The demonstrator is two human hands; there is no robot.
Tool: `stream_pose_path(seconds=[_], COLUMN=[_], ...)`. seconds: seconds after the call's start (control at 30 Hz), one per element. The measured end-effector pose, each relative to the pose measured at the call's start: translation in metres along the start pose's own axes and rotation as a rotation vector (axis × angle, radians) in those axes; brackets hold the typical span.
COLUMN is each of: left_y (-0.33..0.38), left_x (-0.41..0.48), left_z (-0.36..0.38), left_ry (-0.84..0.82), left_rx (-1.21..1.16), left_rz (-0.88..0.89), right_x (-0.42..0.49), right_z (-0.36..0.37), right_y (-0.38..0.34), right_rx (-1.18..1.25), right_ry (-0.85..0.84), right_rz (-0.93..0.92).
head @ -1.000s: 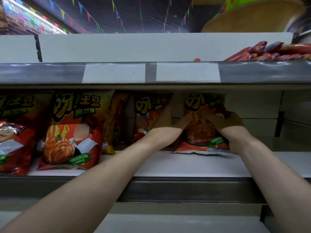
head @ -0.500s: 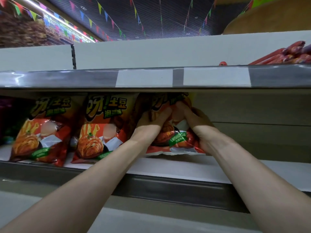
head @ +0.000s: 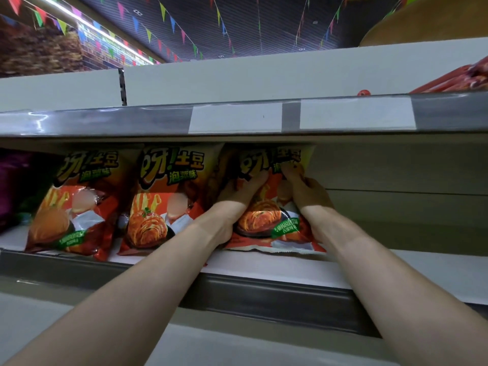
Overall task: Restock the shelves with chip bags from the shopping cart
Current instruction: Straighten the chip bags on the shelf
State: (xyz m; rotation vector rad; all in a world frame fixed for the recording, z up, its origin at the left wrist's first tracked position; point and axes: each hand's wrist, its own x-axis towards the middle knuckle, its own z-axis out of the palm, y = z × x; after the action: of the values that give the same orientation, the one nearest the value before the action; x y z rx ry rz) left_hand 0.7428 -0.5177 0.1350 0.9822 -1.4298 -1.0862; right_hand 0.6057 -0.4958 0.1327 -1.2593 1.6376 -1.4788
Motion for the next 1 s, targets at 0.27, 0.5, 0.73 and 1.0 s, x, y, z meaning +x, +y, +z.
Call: stream_pose_path(seconds=[0.27, 0.5, 0.73, 1.0], left_y=[-0.012, -0.009, -0.015, -0.014], left_x=[-0.004, -0.01, -0.004, -0.004], left_z=[-0.002, 0.001, -0.001, 0.0], left_ry=[-0.041, 0.046, 0.134, 0.096], left_rx=[0.414, 0.797, 0.974, 1.184], left_rz=[-0.074, 0.325, 0.335, 0.387], right_x=[0.001, -0.005, -0.002, -0.002], right_z=[0.003, -0.006, -0.009, -0.002], right_y=[0.003, 0.007, -0.009, -0.014], right_rx=[-0.096, -0.034, 0.089, 0.185], right_ry=[-0.004, 0.043, 0.185, 0.217], right_rz=[0.007, 0.039, -0.071, -0.15])
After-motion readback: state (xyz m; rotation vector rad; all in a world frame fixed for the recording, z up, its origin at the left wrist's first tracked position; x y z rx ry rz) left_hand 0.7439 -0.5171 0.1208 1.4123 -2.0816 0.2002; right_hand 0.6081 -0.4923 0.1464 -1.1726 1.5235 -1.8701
